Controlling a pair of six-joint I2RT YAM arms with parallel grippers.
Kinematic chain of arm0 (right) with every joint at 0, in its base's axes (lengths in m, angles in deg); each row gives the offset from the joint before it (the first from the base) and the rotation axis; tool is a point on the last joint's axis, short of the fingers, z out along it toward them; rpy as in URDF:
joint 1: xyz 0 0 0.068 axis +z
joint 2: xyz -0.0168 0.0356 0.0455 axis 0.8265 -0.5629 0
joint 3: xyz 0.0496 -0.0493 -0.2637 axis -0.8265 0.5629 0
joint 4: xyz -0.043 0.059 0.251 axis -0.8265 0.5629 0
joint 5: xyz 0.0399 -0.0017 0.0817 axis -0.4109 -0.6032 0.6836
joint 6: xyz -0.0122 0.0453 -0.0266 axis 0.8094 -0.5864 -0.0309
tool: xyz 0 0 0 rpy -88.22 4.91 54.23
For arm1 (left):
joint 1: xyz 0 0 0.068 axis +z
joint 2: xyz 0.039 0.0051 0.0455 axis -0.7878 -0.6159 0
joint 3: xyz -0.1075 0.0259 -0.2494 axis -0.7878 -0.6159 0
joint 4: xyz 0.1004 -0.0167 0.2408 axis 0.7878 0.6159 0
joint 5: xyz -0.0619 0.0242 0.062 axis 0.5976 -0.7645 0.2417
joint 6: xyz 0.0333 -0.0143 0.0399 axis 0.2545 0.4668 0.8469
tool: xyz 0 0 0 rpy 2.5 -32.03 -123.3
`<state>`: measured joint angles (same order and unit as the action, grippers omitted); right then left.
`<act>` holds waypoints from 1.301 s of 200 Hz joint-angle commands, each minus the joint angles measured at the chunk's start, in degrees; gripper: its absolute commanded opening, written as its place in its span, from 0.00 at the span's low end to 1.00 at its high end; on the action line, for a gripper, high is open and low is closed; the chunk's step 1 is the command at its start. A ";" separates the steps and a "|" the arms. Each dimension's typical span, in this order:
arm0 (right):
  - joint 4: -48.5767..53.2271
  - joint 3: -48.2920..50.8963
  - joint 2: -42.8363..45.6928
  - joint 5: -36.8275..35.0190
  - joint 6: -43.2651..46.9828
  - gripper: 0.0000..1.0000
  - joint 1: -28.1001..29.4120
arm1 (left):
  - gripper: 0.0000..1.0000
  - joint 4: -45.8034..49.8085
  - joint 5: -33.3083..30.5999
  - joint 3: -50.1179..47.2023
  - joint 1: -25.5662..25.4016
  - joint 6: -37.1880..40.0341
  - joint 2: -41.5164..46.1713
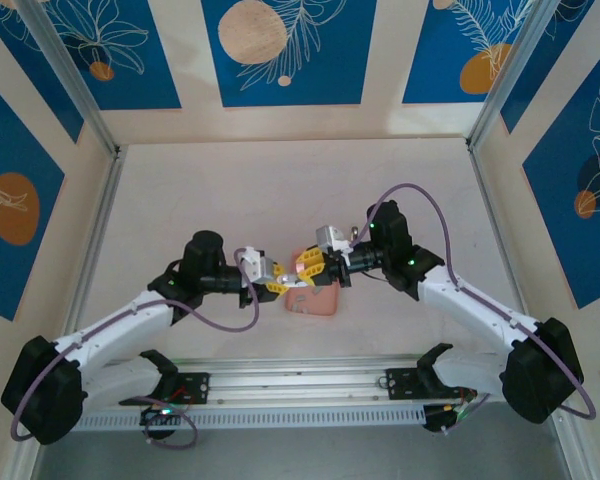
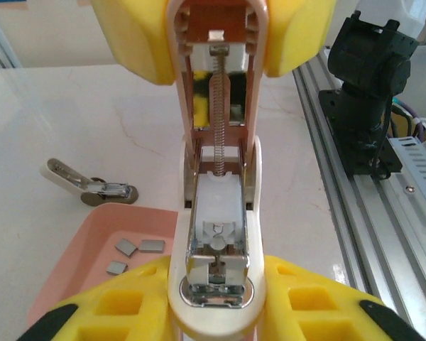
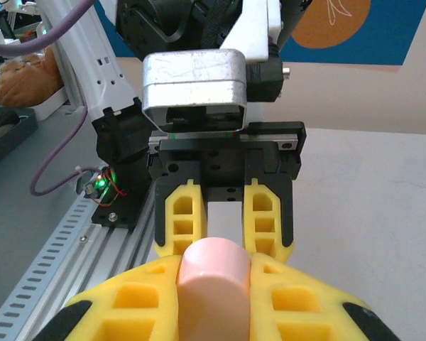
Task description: Load the staples into the stapler
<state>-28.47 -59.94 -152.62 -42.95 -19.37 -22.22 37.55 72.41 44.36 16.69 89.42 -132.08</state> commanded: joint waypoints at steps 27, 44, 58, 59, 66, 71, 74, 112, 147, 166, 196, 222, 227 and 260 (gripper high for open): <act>2.49 -0.50 1.79 -0.61 0.73 0.05 -0.40 | 0.43 0.09 -2.00 -1.08 0.42 -3.13 0.51; 4.90 -1.10 1.43 -1.92 2.58 0.04 -0.05 | 0.47 -0.20 -1.72 -0.40 0.48 -3.83 1.52; 7.24 -1.68 1.00 -3.03 4.50 0.04 0.41 | 0.49 -1.28 -1.72 0.18 0.33 -4.83 2.45; 7.37 -1.74 0.99 -3.09 4.59 0.04 0.45 | 0.50 -1.32 -1.67 0.21 0.32 -4.86 2.53; 8.44 -2.04 0.66 -3.67 5.53 0.04 0.78 | 0.51 -1.97 -1.58 0.53 0.32 -5.43 2.90; 9.14 -2.26 0.43 -3.96 6.10 0.03 0.96 | 0.51 -2.38 -1.42 0.82 0.34 -5.74 3.07; 9.55 -2.41 0.33 -4.19 6.35 0.03 1.08 | 0.51 -2.44 -1.33 1.00 0.38 -5.82 3.24; 11.81 -3.61 -1.41 -6.11 8.36 0.03 2.62 | 0.50 -2.50 2.01 4.05 0.23 -6.60 3.37; 12.64 -4.59 -2.70 -6.56 9.51 0.03 4.01 | 0.44 -3.04 2.13 5.16 -0.14 -6.94 2.77; 12.38 -4.96 -2.92 -6.57 9.42 0.03 4.19 | 0.41 -2.58 2.41 5.69 -0.47 -6.85 2.01; 10.31 -4.55 -2.12 -5.34 7.90 0.03 3.56 | 0.30 0.34 2.34 5.49 -0.58 -4.74 0.93; 5.29 -3.07 -0.17 -2.26 3.97 0.03 1.22 | 0.25 2.10 1.42 3.77 -0.62 -3.15 0.68; 4.41 -2.83 0.28 -1.77 3.30 0.03 0.80 | 0.25 2.15 1.21 3.43 -0.59 -3.00 0.63; 0.10 -2.12 2.12 0.01 -0.01 0.03 -0.16 | 0.23 1.47 0.57 1.64 -0.88 -2.71 -0.34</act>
<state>-20.25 -62.28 -152.91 -46.91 -15.67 -21.90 36.98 72.39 48.06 16.50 85.11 -130.97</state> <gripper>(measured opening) 0.210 0.238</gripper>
